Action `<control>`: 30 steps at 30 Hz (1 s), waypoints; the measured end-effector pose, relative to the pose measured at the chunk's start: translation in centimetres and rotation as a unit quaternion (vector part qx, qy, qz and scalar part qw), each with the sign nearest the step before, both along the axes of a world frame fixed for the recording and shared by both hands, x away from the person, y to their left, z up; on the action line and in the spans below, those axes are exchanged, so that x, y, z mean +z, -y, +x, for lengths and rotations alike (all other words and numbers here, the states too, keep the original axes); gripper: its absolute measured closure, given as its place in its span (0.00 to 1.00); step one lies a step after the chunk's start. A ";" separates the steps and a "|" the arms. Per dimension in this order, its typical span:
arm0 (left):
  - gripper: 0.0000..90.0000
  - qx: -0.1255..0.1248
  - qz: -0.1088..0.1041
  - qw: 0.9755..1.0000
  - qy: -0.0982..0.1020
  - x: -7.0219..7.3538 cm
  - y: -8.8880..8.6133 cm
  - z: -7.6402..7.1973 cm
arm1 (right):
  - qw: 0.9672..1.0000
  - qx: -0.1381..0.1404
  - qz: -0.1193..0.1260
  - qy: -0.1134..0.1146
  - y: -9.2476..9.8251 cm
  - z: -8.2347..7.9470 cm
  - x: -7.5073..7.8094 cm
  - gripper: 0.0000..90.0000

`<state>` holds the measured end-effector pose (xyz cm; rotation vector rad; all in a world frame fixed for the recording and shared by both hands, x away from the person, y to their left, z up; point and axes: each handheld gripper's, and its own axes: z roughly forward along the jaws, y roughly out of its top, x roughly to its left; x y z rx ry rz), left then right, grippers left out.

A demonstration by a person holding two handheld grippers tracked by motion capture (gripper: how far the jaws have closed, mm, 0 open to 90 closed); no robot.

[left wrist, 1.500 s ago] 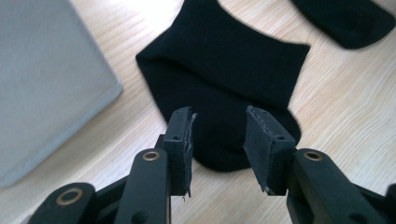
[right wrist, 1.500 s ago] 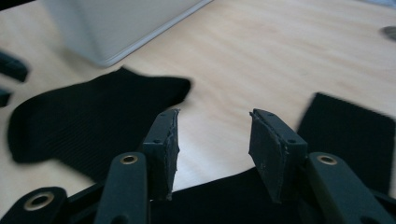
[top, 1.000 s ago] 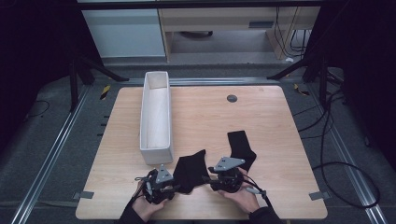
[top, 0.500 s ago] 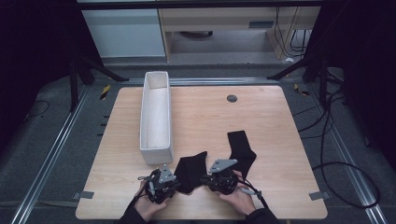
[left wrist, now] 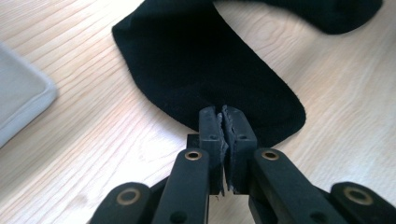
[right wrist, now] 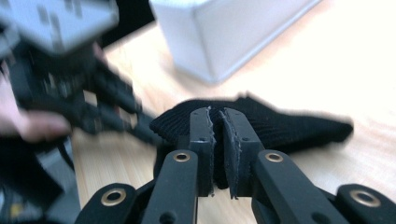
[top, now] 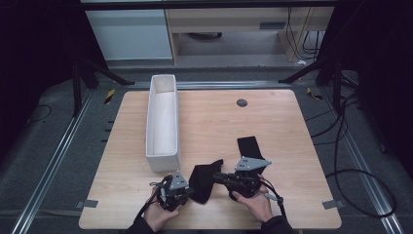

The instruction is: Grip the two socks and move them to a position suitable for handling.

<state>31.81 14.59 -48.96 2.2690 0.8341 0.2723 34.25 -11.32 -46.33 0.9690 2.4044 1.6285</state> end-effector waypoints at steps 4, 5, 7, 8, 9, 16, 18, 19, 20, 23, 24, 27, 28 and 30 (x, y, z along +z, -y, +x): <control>0.96 -0.009 -0.003 1.000 -0.007 -0.1 0.3 -0.1 | 0.999 -0.025 0.032 0.004 0.5 0.3 0.6 0.92; 0.96 -0.010 -0.001 1.000 -0.006 -0.1 0.3 -0.1 | 0.998 -0.045 0.036 0.014 0.6 0.7 1.1 0.92; 0.96 -0.014 -0.001 1.000 -0.008 -0.1 0.3 0.0 | 0.997 -0.063 0.034 0.025 0.4 1.3 1.5 0.92; 0.96 -0.014 -0.001 1.000 -0.008 -0.1 0.3 0.0 | 0.997 -0.063 0.034 0.025 0.4 1.3 1.5 0.92; 0.96 -0.014 -0.004 1.000 -0.009 -0.1 0.3 0.1 | 0.997 -0.070 0.032 0.027 0.2 1.7 1.7 0.92; 0.96 -0.020 0.004 1.000 -0.009 -0.3 0.4 0.1 | 0.991 -0.130 -0.014 0.015 -2.0 6.3 1.2 0.91; 0.96 -0.020 0.005 1.000 -0.011 -0.3 0.3 0.2 | 0.989 -0.144 -0.032 0.011 -2.5 7.6 0.8 0.91; 0.96 -0.019 0.005 1.000 -0.010 -0.3 0.3 0.2 | 0.988 -0.150 -0.038 0.010 -2.6 8.1 0.6 0.91; 0.96 -0.019 0.005 1.000 -0.010 -0.3 0.3 0.2 | 0.988 -0.150 -0.038 0.010 -2.6 8.1 0.6 0.91; 0.96 -0.023 -0.001 1.000 -0.016 -0.3 0.3 0.2 | 0.982 -0.175 -0.064 -0.002 -3.2 9.8 -0.3 0.91; 0.96 -0.017 0.005 1.000 -0.012 -0.3 0.2 0.3 | 0.981 -0.180 -0.071 -0.003 -3.2 10.2 -0.5 0.91; 0.96 -0.013 0.004 1.000 -0.011 -0.3 0.1 0.4 | 0.977 -0.195 -0.081 -0.003 -3.3 10.9 -0.9 0.91; 0.96 -0.012 0.004 1.000 -0.009 -0.2 0.1 0.4 | 0.976 -0.202 -0.083 -0.006 -3.3 11.3 -1.2 0.91; 0.95 -0.010 0.004 1.000 -0.007 -0.2 0.1 0.4 | 0.972 -0.215 -0.091 -0.009 -2.9 11.8 -1.7 0.88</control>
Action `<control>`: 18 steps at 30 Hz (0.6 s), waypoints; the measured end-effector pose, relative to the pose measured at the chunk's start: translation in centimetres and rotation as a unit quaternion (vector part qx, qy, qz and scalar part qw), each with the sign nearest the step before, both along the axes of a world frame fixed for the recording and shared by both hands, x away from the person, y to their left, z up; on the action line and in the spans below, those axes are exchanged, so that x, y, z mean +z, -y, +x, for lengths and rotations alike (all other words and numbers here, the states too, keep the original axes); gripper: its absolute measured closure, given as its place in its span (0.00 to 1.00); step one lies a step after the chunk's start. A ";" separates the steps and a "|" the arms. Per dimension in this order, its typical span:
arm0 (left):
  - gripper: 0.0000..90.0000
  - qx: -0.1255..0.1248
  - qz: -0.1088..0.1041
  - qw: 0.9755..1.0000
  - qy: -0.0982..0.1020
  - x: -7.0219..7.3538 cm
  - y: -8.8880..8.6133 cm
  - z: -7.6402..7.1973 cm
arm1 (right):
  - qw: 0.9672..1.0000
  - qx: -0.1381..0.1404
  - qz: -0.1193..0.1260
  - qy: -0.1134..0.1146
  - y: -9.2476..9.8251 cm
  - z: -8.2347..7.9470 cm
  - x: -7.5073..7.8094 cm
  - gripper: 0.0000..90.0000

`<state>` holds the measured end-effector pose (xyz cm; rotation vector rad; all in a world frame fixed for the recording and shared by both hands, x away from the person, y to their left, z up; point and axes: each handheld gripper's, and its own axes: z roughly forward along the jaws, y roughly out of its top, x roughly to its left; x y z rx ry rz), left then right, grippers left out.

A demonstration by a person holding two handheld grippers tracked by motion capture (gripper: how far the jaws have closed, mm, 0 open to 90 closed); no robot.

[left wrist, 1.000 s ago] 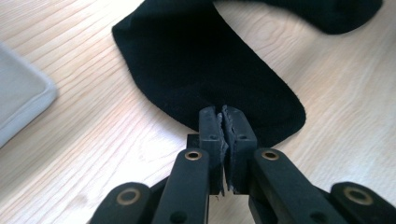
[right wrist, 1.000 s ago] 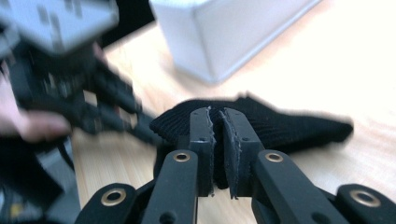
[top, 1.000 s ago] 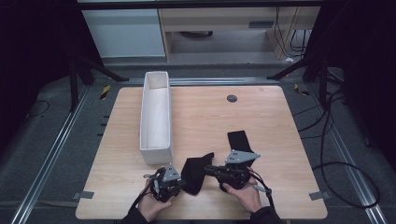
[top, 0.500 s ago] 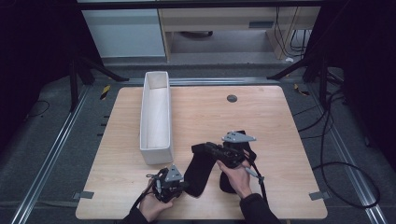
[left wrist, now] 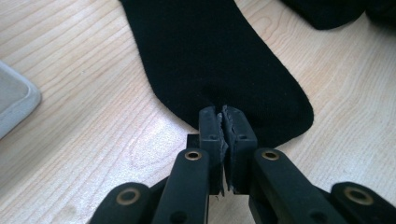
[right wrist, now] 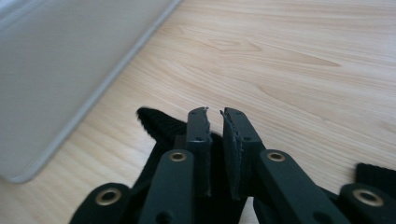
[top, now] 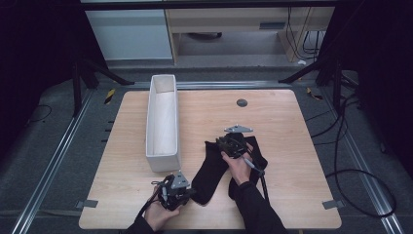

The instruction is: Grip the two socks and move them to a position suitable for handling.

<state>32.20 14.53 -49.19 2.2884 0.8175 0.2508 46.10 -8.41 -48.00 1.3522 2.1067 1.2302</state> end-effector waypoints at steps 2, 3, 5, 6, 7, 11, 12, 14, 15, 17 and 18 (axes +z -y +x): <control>0.95 0.002 0.000 1.000 0.000 0.0 0.0 0.0 | 1.000 -0.002 -0.002 -0.001 0.2 0.1 -0.1 0.86; 0.95 0.001 0.000 1.000 0.000 0.0 -0.1 0.0 | 1.000 -0.001 -0.002 0.005 0.5 0.0 0.0 0.83; 0.95 0.002 -0.002 1.000 0.000 0.0 -0.1 0.1 | 0.999 0.004 -0.001 0.037 1.2 -0.6 1.0 0.75; 0.95 0.002 -0.002 1.000 0.000 0.0 -0.1 0.1 | 0.999 0.004 -0.001 0.037 1.2 -0.6 1.0 0.75; 0.95 0.004 -0.001 1.000 0.000 -0.1 -0.1 0.1 | 0.999 0.010 0.001 0.047 1.5 -0.9 1.6 0.72; 0.95 0.007 -0.002 1.000 0.001 0.0 -0.1 0.1 | 0.998 0.030 -0.008 0.046 1.6 -1.5 1.9 0.68; 0.94 0.010 -0.005 1.000 0.003 0.0 -0.2 0.1 | 0.998 0.042 -0.015 0.045 1.7 -1.9 1.8 0.66; 0.92 0.014 -0.009 1.000 0.008 0.1 -0.3 0.0 | 0.998 0.046 -0.014 0.046 2.4 -2.4 1.9 0.65; 0.90 0.018 -0.012 1.000 0.011 0.2 -0.4 0.0 | 0.998 0.046 -0.011 0.048 2.7 -2.6 2.0 0.64; 0.86 0.023 -0.016 1.000 0.014 0.4 -0.5 -0.1 | 0.998 0.043 -0.009 0.048 3.2 -2.8 2.1 0.62; 0.86 0.024 -0.020 0.999 0.018 0.7 -0.7 -0.1 | 0.998 0.044 -0.009 0.051 3.8 -3.0 2.2 0.61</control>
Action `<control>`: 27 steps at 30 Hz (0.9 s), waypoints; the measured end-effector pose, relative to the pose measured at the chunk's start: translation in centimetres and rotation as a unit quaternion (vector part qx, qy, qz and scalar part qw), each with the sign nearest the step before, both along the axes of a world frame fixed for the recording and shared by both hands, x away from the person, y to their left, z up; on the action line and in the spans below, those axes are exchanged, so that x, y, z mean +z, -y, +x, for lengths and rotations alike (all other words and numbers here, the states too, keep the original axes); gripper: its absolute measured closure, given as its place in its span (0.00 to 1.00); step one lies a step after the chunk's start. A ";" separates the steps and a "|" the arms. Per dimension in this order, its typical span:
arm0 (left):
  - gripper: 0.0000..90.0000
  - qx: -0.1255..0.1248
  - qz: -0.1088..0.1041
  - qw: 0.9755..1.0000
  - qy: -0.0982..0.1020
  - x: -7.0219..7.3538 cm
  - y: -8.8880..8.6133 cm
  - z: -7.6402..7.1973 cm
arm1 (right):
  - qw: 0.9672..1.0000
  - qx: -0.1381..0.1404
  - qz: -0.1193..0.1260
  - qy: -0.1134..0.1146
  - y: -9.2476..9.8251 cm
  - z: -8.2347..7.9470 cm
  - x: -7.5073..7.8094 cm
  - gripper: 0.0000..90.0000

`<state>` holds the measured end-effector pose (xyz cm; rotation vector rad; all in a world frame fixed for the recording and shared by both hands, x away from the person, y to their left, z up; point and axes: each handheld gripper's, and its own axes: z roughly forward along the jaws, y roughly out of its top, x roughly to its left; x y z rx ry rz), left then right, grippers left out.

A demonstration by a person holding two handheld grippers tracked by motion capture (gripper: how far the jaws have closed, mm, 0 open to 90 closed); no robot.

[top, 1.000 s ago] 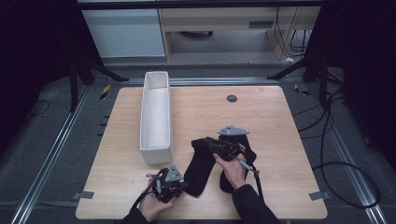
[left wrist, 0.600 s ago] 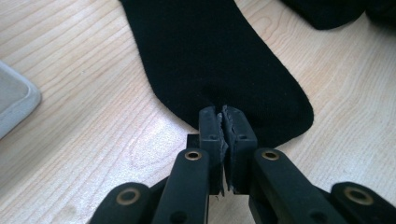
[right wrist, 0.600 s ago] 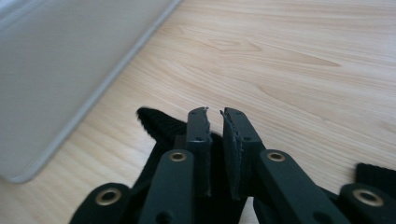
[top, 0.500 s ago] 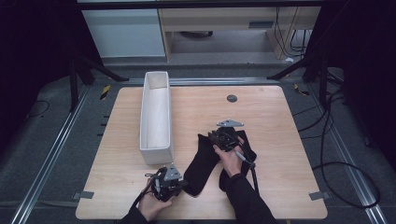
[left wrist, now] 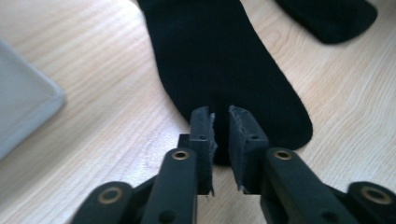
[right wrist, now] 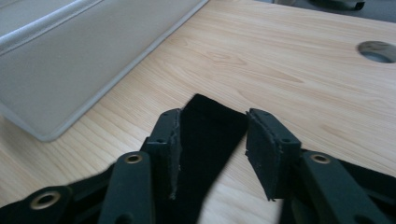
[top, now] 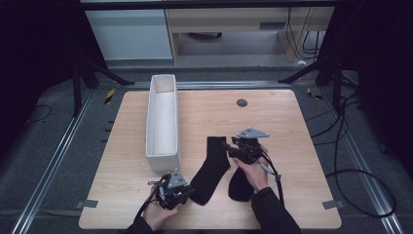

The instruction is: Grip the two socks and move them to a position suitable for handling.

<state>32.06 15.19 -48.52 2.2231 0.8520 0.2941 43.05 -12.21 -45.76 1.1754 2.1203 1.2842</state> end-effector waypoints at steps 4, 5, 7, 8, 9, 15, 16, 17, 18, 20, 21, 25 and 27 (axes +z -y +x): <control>0.77 0.009 -0.012 1.000 0.014 1.0 -0.1 -0.3 | 1.000 -0.012 -0.007 0.011 2.8 -0.9 0.5 0.55; 0.75 0.010 -0.012 1.000 0.017 1.2 0.0 -0.4 | 1.000 -0.018 -0.011 0.015 3.8 -1.1 0.6 0.54; 0.71 0.007 -0.014 1.000 0.021 1.7 0.4 -0.5 | 0.999 -0.028 -0.016 0.020 5.8 -1.4 0.8 0.51; 0.69 0.005 -0.011 1.000 0.019 1.8 0.7 -0.4 | 0.999 -0.032 -0.015 0.019 6.3 -1.4 0.9 0.51; 0.68 0.005 -0.011 1.000 0.019 1.8 0.7 -0.4 | 0.999 -0.036 -0.014 0.017 6.8 -1.4 0.9 0.50; 0.65 -0.009 -0.004 1.000 0.024 2.3 3.0 0.3 | 0.998 -0.057 -0.002 0.015 8.7 -1.0 1.2 0.46; 0.65 -0.009 -0.006 1.000 0.025 2.3 3.3 0.4 | 0.998 -0.057 -0.002 0.015 8.7 -1.0 1.2 0.46; 0.64 -0.012 -0.005 1.000 0.025 2.4 3.7 0.6 | 0.998 -0.059 0.000 0.013 8.9 -0.6 1.1 0.44; 0.63 -0.013 -0.008 1.000 0.026 2.5 4.2 0.9 | 0.998 -0.058 -0.002 0.009 8.9 -0.5 1.1 0.44; 0.61 -0.015 -0.008 1.000 0.027 2.6 4.4 1.1 | 0.998 -0.060 -0.008 0.009 8.9 -0.3 1.0 0.43; 0.60 -0.015 -0.008 1.000 0.026 2.6 4.7 1.3 | 0.998 -0.059 -0.013 0.008 8.9 0.3 1.0 0.43; 0.59 -0.017 -0.009 1.000 0.021 2.4 5.7 1.7 | 0.998 -0.067 -0.010 0.008 9.0 1.4 0.9 0.42; 0.58 -0.023 -0.006 1.000 0.021 2.2 6.5 1.7 | 0.997 -0.073 -0.019 0.006 9.1 2.1 0.7 0.42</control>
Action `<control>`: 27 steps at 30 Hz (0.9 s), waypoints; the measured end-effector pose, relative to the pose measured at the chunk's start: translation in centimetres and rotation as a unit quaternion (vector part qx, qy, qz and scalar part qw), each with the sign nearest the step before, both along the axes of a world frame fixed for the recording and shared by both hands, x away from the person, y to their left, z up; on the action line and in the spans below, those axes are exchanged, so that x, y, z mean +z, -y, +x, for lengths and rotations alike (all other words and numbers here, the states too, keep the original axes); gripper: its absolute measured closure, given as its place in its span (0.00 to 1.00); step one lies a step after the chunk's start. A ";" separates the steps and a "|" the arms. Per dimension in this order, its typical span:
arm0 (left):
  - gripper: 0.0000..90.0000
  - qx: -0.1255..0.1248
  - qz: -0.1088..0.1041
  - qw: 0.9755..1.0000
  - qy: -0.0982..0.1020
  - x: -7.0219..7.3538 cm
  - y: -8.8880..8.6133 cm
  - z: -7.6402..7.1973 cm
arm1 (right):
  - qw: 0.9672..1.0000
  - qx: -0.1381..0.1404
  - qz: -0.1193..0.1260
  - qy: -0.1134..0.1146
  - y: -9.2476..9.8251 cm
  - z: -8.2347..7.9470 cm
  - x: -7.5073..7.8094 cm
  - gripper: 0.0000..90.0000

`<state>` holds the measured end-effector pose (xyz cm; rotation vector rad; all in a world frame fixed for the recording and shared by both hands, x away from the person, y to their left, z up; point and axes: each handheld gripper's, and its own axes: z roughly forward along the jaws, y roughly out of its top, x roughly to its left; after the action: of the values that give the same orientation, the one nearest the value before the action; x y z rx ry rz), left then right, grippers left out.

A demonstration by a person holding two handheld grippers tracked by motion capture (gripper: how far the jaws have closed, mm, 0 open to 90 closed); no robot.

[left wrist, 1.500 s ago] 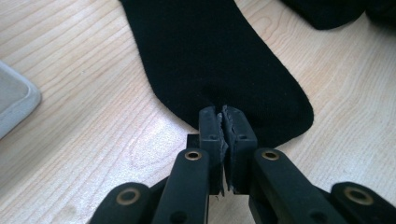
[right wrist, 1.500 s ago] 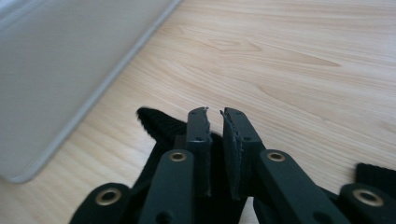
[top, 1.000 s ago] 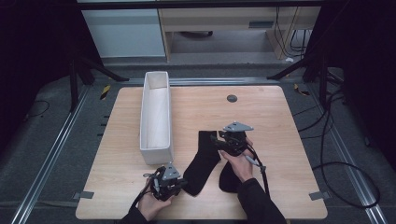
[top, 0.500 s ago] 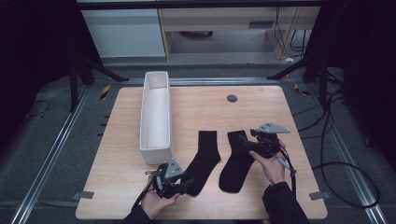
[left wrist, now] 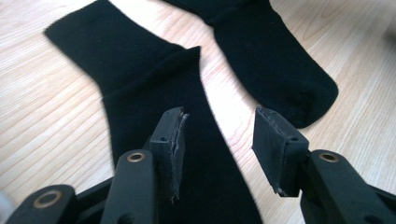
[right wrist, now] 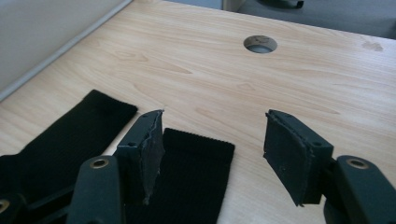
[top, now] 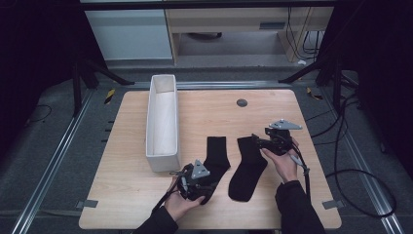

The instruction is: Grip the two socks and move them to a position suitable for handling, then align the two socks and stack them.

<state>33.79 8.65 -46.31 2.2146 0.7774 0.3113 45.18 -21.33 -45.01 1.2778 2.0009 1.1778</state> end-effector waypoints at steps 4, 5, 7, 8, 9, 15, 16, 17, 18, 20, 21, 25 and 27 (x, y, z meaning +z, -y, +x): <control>0.57 -0.006 0.003 1.000 -0.001 -0.2 0.8 0.1 | 1.000 -0.001 0.001 -0.002 0.1 0.7 -0.2 0.43; 0.57 -0.010 0.005 1.000 -0.003 -0.3 1.3 0.2 | 1.000 -0.004 -0.001 -0.002 0.2 1.1 -0.4 0.43; 0.57 -0.012 0.006 1.000 -0.005 -0.4 1.7 0.2 | 1.000 -0.006 0.001 -0.006 0.3 1.3 -0.6 0.43; 0.57 -0.015 0.009 1.000 -0.006 -0.4 1.9 0.3 | 1.000 -0.009 -0.001 -0.010 0.4 1.4 -0.9 0.44; 0.57 -0.017 0.010 1.000 -0.006 -0.5 2.1 0.3 | 1.000 -0.010 -0.008 -0.016 0.4 1.7 -1.3 0.45; 0.57 -0.028 0.017 0.999 -0.014 -0.9 3.6 0.2 | 1.000 -0.006 -0.016 -0.026 0.0 2.5 -2.5 0.50; 0.57 -0.032 0.024 0.999 -0.015 -1.2 3.8 0.2 | 0.999 -0.004 -0.019 -0.030 -0.1 2.7 -2.9 0.51; 0.57 -0.033 0.029 0.999 -0.014 -1.3 4.0 0.2 | 0.999 -0.002 -0.023 -0.038 -0.2 2.8 -3.3 0.52; 0.57 -0.033 0.029 0.999 -0.014 -1.3 4.0 0.2 | 0.999 -0.002 -0.023 -0.038 -0.2 2.8 -3.3 0.52; 0.57 -0.036 0.032 0.999 -0.021 -1.7 4.6 0.1 | 0.998 0.006 -0.034 -0.050 -0.5 3.1 -4.0 0.54; 0.57 -0.036 0.032 0.999 -0.021 -1.7 4.6 0.1 | 0.998 0.006 -0.034 -0.050 -0.5 3.1 -4.0 0.54; 0.59 -0.044 0.031 0.998 -0.027 -2.1 5.4 -0.1 | 0.998 0.007 -0.038 -0.059 -0.7 3.3 -4.6 0.56; 0.60 -0.050 0.032 0.998 -0.032 -2.4 5.9 -0.2 | 0.997 0.006 -0.036 -0.062 -0.7 3.4 -4.8 0.58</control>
<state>33.60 2.78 -48.69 2.3243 0.6960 0.2200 48.61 -20.62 -49.80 1.3324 2.1227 1.0441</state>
